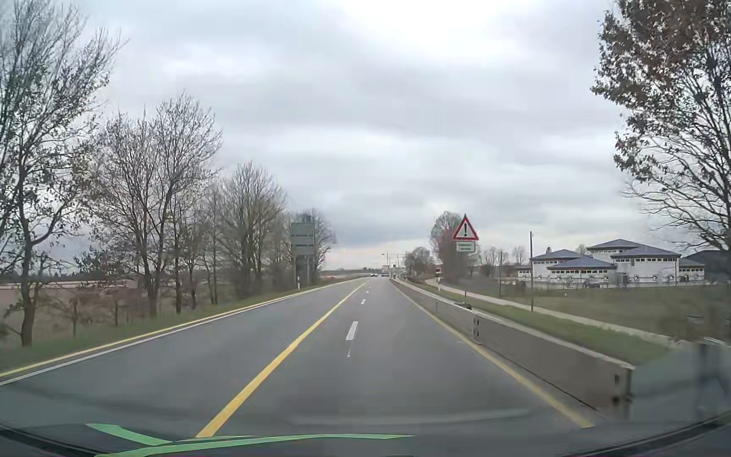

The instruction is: Follow the waypoints while adhering to traffic rules and regulations

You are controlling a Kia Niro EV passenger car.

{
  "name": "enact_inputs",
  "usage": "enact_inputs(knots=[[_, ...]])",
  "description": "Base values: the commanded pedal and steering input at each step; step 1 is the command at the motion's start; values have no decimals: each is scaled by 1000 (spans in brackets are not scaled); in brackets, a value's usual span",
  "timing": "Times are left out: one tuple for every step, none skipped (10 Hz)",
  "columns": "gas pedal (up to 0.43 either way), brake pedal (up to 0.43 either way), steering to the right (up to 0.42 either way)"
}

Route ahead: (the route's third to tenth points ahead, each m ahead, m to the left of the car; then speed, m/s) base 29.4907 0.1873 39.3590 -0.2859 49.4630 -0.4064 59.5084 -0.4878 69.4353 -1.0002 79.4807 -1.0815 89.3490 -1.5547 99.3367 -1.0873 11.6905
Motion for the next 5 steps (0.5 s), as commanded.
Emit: enact_inputs(knots=[[79,0,4],[79,0,4],[79,0,4],[79,0,4],[79,0,4]])
